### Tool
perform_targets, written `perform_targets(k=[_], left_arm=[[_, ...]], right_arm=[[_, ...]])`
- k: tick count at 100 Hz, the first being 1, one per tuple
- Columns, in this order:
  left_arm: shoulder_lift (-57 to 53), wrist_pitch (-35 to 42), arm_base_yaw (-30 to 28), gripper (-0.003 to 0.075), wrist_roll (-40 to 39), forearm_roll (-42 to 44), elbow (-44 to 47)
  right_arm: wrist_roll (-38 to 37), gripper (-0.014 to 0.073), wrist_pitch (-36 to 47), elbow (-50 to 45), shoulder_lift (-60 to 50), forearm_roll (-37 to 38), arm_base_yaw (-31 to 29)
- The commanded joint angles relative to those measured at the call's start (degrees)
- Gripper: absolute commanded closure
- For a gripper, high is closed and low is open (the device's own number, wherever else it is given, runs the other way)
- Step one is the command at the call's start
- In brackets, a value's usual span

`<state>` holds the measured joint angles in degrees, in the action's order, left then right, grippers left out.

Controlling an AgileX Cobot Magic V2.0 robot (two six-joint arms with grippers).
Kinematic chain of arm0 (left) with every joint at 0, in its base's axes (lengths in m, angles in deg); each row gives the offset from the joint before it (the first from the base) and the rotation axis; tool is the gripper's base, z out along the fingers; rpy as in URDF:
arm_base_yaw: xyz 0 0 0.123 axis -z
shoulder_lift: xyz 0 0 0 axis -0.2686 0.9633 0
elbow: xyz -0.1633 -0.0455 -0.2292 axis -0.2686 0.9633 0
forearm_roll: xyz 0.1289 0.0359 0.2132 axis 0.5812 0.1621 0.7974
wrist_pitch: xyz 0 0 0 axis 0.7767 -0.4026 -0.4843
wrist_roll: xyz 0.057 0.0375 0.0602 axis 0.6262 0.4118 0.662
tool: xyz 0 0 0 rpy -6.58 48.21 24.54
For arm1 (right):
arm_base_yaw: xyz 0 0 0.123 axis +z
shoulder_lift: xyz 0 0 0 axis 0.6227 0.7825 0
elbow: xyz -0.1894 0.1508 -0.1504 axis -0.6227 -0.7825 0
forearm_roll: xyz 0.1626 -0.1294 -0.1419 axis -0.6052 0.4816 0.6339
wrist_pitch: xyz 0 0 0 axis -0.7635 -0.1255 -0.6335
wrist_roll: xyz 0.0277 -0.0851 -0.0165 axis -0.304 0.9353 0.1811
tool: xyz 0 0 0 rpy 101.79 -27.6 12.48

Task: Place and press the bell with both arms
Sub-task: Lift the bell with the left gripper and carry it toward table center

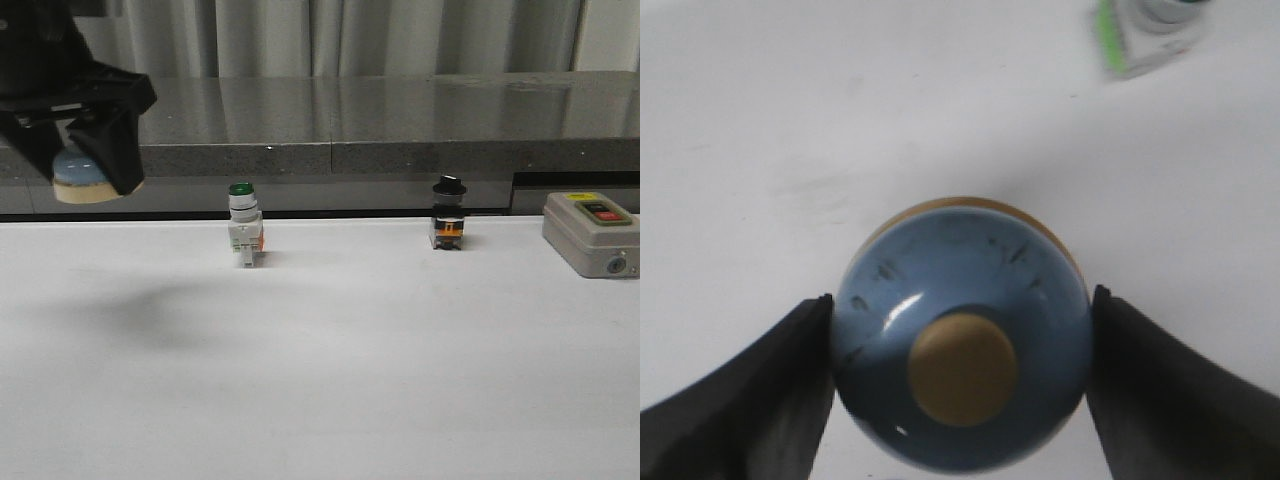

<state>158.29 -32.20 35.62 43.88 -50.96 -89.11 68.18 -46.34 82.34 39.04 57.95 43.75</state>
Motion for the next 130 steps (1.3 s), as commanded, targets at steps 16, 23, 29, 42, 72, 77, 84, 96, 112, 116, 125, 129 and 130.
perform_targets(k=[16,23,29,42,72,77,84,96,112,116,125,129,130], left_arm=[[-4.18,1.25,10.23,0.0407,0.11,-1.01,-1.35],[-4.18,2.75,13.03,0.0407,0.11,-1.01,-1.35],[-4.18,4.79,15.07,0.0407,0.11,-0.67,-1.35],[-4.06,9.78,17.46,0.0407,0.11,0.07,-1.48],[3.19,10.92,20.47,0.0407,0.25,0.07,-7.33],[5.3,10.58,21.14,0.0407,0.41,0.07,-8.75],[7.99,9.75,22.09,0.0407,0.67,0.07,-10.79],[12.39,8.94,23.74,0.0407,0.85,0.58,-13.71],[17.09,7.82,24.68,0.0407,0.94,0.87,-16.23],[18.03,7.92,24.91,0.0407,0.94,1.1,-16.49],[19.6,8.05,25.05,0.0407,0.94,1.43,-16.77],[20.29,7.91,25.05,0.0407,0.94,1.43,-16.77],[20.43,7.94,25.05,0.0407,0.94,1.43,-16.77]], right_arm=[[0.64,0.0658,4.55,1.18,-1.19,-0.04,-0.21],[0.64,0.0658,4.55,1.18,-1.19,-0.04,-0.21],[0.64,0.0658,4.55,1.18,-1.19,-0.04,-0.21],[0.64,0.0658,4.55,1.18,-1.19,-0.04,-0.21],[0.64,0.0658,4.55,1.18,-1.19,-0.04,-0.21],[0.64,0.0658,4.55,1.18,-1.19,-0.04,-0.21],[0.64,0.0658,4.55,1.18,-1.19,-0.04,-0.21],[0.64,0.0658,4.55,1.18,-1.19,-0.04,-0.21],[0.64,0.0658,4.55,1.18,-1.19,-0.04,-0.21],[0.64,0.0658,4.55,1.18,-1.19,-0.04,-0.21],[0.64,0.0658,4.55,1.18,-1.19,-0.04,-0.21],[0.64,0.0658,4.55,1.18,-1.19,-0.04,-0.21],[0.64,0.0658,4.55,1.18,-1.19,-0.04,-0.21]])
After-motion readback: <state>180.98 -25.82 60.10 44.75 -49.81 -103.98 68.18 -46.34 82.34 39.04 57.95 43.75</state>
